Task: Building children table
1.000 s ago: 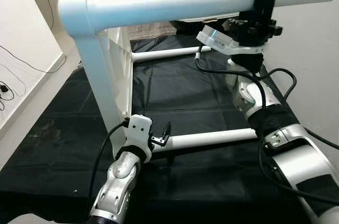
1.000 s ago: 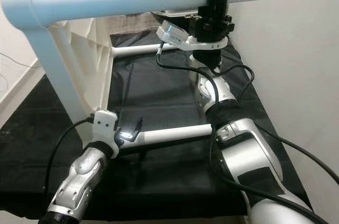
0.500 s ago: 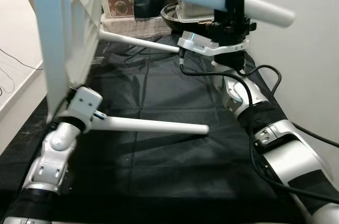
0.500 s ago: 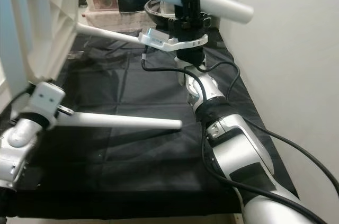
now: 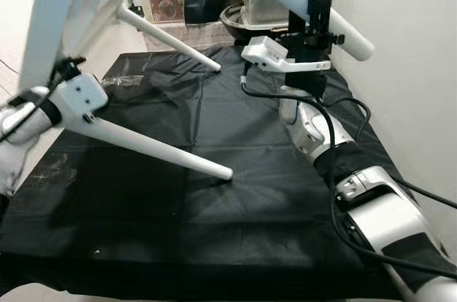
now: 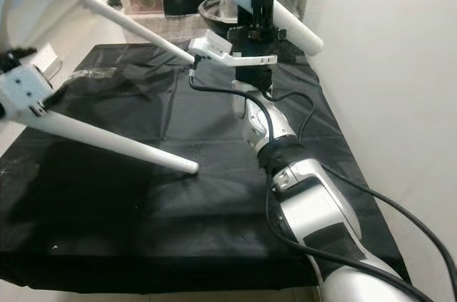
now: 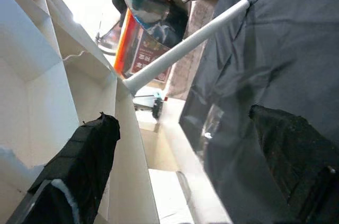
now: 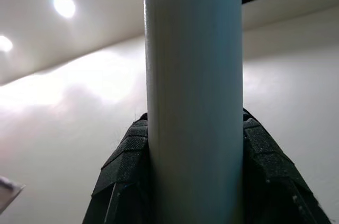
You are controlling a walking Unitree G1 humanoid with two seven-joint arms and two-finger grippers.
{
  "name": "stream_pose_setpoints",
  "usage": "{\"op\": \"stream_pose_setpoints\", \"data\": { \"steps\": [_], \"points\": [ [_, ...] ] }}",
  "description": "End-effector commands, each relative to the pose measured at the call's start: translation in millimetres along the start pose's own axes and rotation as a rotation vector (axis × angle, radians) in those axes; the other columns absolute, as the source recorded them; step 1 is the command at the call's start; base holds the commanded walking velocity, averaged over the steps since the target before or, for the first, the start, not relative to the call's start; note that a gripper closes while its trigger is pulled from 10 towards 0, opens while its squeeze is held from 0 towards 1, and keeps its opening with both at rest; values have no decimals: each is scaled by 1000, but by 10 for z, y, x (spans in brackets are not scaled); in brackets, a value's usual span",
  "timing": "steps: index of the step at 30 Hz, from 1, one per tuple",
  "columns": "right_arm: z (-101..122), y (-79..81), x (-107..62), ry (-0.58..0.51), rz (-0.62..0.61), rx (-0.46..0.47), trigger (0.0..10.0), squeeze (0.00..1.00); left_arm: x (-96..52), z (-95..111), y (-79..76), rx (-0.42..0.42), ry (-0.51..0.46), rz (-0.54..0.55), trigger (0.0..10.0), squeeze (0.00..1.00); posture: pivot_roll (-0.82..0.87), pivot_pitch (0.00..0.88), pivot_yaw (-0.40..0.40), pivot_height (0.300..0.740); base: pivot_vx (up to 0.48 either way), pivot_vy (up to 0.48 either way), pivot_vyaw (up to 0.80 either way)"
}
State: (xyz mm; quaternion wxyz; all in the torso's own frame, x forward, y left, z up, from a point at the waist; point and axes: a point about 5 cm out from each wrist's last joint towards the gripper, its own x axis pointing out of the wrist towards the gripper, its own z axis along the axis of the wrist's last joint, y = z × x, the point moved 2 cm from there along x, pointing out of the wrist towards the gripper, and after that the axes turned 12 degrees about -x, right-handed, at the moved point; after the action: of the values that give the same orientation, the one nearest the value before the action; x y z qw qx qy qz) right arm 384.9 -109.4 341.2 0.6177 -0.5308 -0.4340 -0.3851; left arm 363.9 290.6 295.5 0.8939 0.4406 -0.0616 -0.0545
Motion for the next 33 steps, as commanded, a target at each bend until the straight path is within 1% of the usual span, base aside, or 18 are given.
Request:
{"op": "stream_pose_setpoints", "data": {
  "steps": [1, 4, 5, 6, 9, 11, 12, 13, 14, 15, 16, 17, 19, 24, 29, 31, 32, 33],
  "points": [
    [-544, 5, -13, 214, 25, -87, 0, 0, -294, -412, 567, 14, 211, 184, 10000, 0, 126, 48, 87, 740, 0, 0, 0],
    [-687, 117, -100, 354, 139, -37, 0, 0, -224, -268, 709, 47, 185, 199, 10000, 0, 126, 48, 87, 740, 0, 0, 0],
    [-687, 117, -100, 354, 139, -37, 0, 0, -224, -268, 709, 47, 185, 199, 10000, 0, 126, 48, 87, 740, 0, 0, 0],
    [-757, 199, -217, 443, 215, -2, 0, 0, -175, -198, 744, 67, 170, 196, 10000, 0, 126, 48, 87, 740, 0, 0, 0],
    [-793, 255, -312, 500, 265, 22, 0, 0, -141, -155, 755, 81, 160, 191, 10000, 0, 132, 43, 88, 740, 0, 0, 0],
    [-962, 386, -638, 730, 401, 77, 0, 0, -58, -57, 745, 119, 131, 166, 10000, 0, 132, 43, 88, 740, 0, 0, 0],
    [-962, 386, -638, 730, 401, 77, 0, 0, -58, -57, 745, 119, 131, 166, 10000, 0, 132, 43, 88, 740, 0, 0, 0],
    [-1031, 431, -796, 828, 455, 99, 0, 0, -21, -10, 758, 138, 117, 159, 10000, 0, 132, 43, 88, 740, 0, 0, 0],
    [-1031, 431, -796, 828, 455, 99, 0, 0, -21, -10, 758, 138, 117, 159, 10000, 0, 132, 43, 88, 740, 0, 0, 0],
    [-1107, 474, -1029, 955, 513, 130, 0, 0, 39, 83, 789, 164, 96, 152, 10000, 0, 132, 43, 88, 740, 0, 0, 0],
    [-1119, 494, -1153, 1020, 542, 143, 0, 0, 76, 149, 797, 172, 80, 149, 10000, 0, 141, 43, 98, 740, 0, 0, 0],
    [-1119, 494, -1153, 1020, 542, 143, 0, 0, 76, 149, 797, 172, 80, 149, 10000, 0, 141, 43, 98, 740, 0, 0, 0],
    [-1117, 513, -1285, 1087, 570, 160, 0, 0, 125, 231, 804, 177, 58, 145, 10000, 0, 141, 43, 98, 740, 0, 0, 0],
    [-1059, 515, -1339, 1104, 572, 175, 0, 0, 195, 338, 782, 189, 25, 140, 10000, 0, 146, 46, 102, 740, 0, 0, 0],
    [-932, 537, -1458, 1174, 618, 217, 0, 0, 293, 441, 679, 171, -22, 118, 10000, 0, 136, 43, 108, 740, 0, 0, 0],
    [-872, 564, -1652, 1258, 688, 241, 0, 0, 342, 445, 541, 132, -52, 75, 10000, 0, 136, 42, 104, 740, 0, 0, 0],
    [-872, 564, -1652, 1258, 688, 241, 0, 0, 342, 445, 541, 132, -52, 75, 10000, 0, 136, 42, 104, 740, 0, 0, 0],
    [-860, 566, -1756, 1292, 716, 239, 0, 0, 367, 441, 432, 117, -71, 43, 10000, 0, 140, 45, 97, 740, 0, 0, 0]
  ]
}}
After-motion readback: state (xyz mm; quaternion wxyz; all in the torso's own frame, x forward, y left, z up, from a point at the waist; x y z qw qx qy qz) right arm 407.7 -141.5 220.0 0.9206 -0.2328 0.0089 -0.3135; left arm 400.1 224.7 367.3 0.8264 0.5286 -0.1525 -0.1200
